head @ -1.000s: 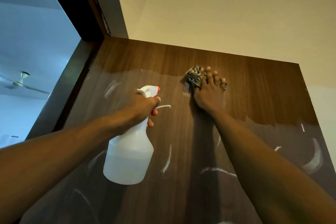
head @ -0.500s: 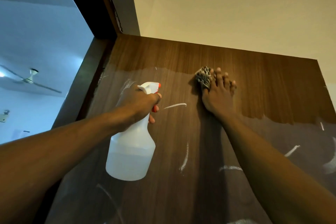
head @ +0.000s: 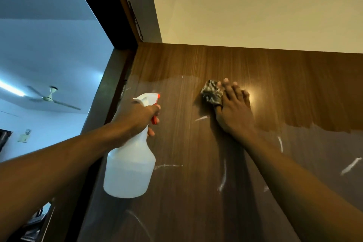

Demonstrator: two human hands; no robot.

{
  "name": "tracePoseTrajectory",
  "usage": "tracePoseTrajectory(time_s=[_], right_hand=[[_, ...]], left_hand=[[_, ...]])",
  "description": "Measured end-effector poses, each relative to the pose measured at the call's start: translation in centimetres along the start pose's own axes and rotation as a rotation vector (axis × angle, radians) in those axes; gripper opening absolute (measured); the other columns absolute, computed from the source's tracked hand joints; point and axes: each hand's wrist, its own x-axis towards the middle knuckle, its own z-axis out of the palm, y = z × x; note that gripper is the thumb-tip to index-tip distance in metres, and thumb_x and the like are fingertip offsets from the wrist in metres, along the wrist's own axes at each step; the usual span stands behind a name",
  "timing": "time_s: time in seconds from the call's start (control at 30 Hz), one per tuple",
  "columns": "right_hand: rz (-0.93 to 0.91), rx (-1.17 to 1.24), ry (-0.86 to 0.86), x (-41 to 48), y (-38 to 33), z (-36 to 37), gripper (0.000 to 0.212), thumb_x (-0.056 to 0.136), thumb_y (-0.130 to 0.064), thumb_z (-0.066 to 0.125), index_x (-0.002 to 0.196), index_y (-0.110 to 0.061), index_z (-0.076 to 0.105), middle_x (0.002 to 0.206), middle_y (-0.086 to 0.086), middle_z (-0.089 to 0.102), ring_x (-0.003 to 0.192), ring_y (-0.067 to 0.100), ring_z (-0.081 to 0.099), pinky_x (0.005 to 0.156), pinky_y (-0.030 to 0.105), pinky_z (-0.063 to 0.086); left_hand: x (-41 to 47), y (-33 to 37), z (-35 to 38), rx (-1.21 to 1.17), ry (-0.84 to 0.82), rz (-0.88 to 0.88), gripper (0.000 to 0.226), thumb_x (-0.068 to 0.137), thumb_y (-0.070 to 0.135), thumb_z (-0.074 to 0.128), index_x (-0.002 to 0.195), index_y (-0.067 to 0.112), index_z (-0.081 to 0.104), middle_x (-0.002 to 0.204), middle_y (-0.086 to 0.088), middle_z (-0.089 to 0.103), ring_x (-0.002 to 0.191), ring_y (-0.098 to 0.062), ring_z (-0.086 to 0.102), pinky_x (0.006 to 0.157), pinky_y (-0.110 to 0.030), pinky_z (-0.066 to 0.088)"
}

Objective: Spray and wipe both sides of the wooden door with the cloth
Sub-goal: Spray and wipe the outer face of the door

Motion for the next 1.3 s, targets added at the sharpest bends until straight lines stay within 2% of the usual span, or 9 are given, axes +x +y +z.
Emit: tracePoseTrajectory(time_s=[0.13, 0.3, 0.43, 0.53, 0.7, 0.9, 1.07, 1.2, 1.3], right_hand=[[0.075, 0.009, 0.045, 5.8, -4.9, 0.7, 0.067, 0.102, -0.043, 0.031, 0.159, -0.026, -0.001, 0.167, 0.001, -0.006, 0.152, 0.025, -0.011, 0.122, 0.049, -0.010], [-0.123, -0.004, 0.042, 5.6, -12.5, 2.8, 0.066, 0.101, -0.042, 0.032, 0.158, -0.028, 0.002, 0.167, -0.001, -0.003, 0.153, 0.023, -0.008, 0.120, 0.043, -0.015], [-0.259, -0.020, -0.004, 0.6, -12.2, 3.5, 0.065, 0.100, -0.044, 0.030, 0.158, -0.031, 0.005, 0.166, -0.006, 0.003, 0.153, 0.018, -0.003, 0.122, 0.041, -0.009], [-0.146, -0.058, 0.022, 0.1, -10.2, 2.8, 0.066, 0.097, -0.044, 0.023, 0.158, -0.027, 0.007, 0.167, -0.003, 0.004, 0.153, 0.020, -0.001, 0.124, 0.044, -0.001], [0.093, 0.001, 0.117, 7.3, -15.6, 3.7, 0.067, 0.100, -0.039, 0.036, 0.159, -0.021, 0.010, 0.167, 0.004, 0.005, 0.153, 0.028, -0.002, 0.122, 0.051, -0.004], [-0.193, -0.021, 0.060, 7.5, -26.4, 6.6, 0.063, 0.103, -0.045, 0.032, 0.158, -0.027, 0.009, 0.167, 0.000, 0.003, 0.153, 0.025, -0.005, 0.122, 0.048, -0.008], [-0.369, -0.001, -0.013, -2.3, -25.3, 7.9, 0.064, 0.101, -0.048, 0.036, 0.158, -0.029, 0.014, 0.166, -0.002, 0.009, 0.153, 0.022, -0.002, 0.124, 0.048, -0.001], [-0.179, -0.006, 0.007, -4.1, -19.4, 6.0, 0.065, 0.099, -0.050, 0.022, 0.158, -0.030, 0.005, 0.166, -0.004, -0.001, 0.153, 0.019, -0.007, 0.123, 0.048, -0.001], [0.044, 0.018, 0.023, 0.4, -19.2, 4.6, 0.064, 0.102, -0.045, 0.027, 0.159, -0.027, 0.003, 0.167, 0.001, -0.003, 0.152, 0.023, -0.010, 0.122, 0.048, -0.007]], left_hand=[[1.4, -1.7, -2.4, 0.040, 0.030, 0.016, 0.025, 0.094, 0.035, 0.051, 0.092, 0.013, 0.062, 0.080, -0.010, 0.069, 0.050, -0.023, 0.062, 0.050, -0.026, 0.050], [2.6, -3.6, -5.4, 0.053, 0.056, 0.024, 0.025, 0.093, 0.036, 0.052, 0.094, 0.014, 0.062, 0.082, -0.009, 0.069, 0.056, -0.027, 0.065, 0.056, -0.029, 0.053], [2.8, -5.2, -7.2, 0.062, 0.050, -0.001, 0.028, 0.092, 0.037, 0.053, 0.090, 0.011, 0.063, 0.081, -0.009, 0.069, 0.055, -0.026, 0.065, 0.056, -0.030, 0.054], [2.5, -6.1, -8.5, 0.031, 0.044, 0.007, 0.029, 0.091, 0.035, 0.055, 0.089, 0.007, 0.064, 0.080, -0.011, 0.070, 0.053, -0.025, 0.063, 0.056, -0.030, 0.054], [2.6, -7.4, -11.4, 0.022, 0.038, 0.000, 0.033, 0.091, 0.034, 0.055, 0.086, 0.004, 0.066, 0.078, -0.013, 0.070, 0.052, -0.027, 0.063, 0.060, -0.034, 0.056], [2.1, -8.1, -12.7, 0.034, 0.085, 0.012, 0.036, 0.091, 0.035, 0.055, 0.076, 0.004, 0.068, 0.069, -0.010, 0.070, 0.051, -0.028, 0.064, 0.067, -0.036, 0.058], [0.6, -8.7, -12.9, 0.042, 0.074, -0.008, 0.036, 0.090, 0.036, 0.056, 0.070, 0.007, 0.065, 0.064, -0.014, 0.068, 0.049, -0.030, 0.064, 0.063, -0.033, 0.054], [-0.2, -9.0, -13.2, 0.004, 0.010, -0.028, 0.035, 0.089, 0.037, 0.057, 0.077, 0.006, 0.067, 0.073, -0.014, 0.070, 0.057, -0.033, 0.066, 0.073, -0.043, 0.058], [-0.4, -8.6, -13.0, -0.007, -0.013, -0.040, 0.031, 0.090, 0.035, 0.057, 0.082, 0.007, 0.065, 0.074, -0.011, 0.069, 0.054, -0.029, 0.065, 0.065, -0.037, 0.058]])
